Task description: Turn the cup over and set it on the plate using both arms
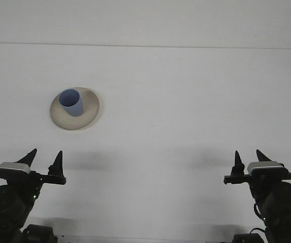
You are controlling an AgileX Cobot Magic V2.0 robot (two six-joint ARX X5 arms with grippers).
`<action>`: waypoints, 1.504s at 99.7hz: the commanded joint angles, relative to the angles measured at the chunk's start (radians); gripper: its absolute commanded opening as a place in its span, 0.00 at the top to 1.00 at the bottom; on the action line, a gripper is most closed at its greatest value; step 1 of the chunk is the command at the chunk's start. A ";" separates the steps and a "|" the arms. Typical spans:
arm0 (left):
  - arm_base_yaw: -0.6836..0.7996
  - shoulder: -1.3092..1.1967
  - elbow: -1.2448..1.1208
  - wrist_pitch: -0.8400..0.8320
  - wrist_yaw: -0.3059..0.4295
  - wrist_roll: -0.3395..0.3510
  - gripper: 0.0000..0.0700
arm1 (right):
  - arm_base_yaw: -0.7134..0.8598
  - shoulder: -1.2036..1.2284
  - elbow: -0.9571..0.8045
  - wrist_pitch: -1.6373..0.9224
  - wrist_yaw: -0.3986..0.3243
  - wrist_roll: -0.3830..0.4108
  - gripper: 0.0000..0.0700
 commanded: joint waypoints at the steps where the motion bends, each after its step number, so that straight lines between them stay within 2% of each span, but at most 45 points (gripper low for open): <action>1: -0.002 -0.002 0.010 0.008 -0.005 0.005 0.65 | 0.001 0.005 0.003 0.011 0.000 0.000 0.74; 9: -0.002 -0.002 0.010 0.006 -0.005 0.005 0.94 | 0.001 0.005 0.003 0.010 0.000 0.000 1.00; 12: -0.002 -0.002 0.010 0.004 -0.005 0.005 1.00 | 0.001 0.005 0.003 0.010 0.000 0.000 1.00; 118: -0.002 -0.009 0.010 0.007 -0.006 0.006 0.99 | 0.001 0.005 0.003 0.011 0.000 0.000 1.00; 133: -0.002 -0.032 -0.007 0.078 -0.006 0.007 0.98 | 0.001 0.005 0.003 0.011 0.000 0.000 1.00; 150: -0.001 -0.093 -0.147 0.276 -0.006 0.011 0.99 | 0.001 0.005 0.003 0.011 0.000 0.000 1.00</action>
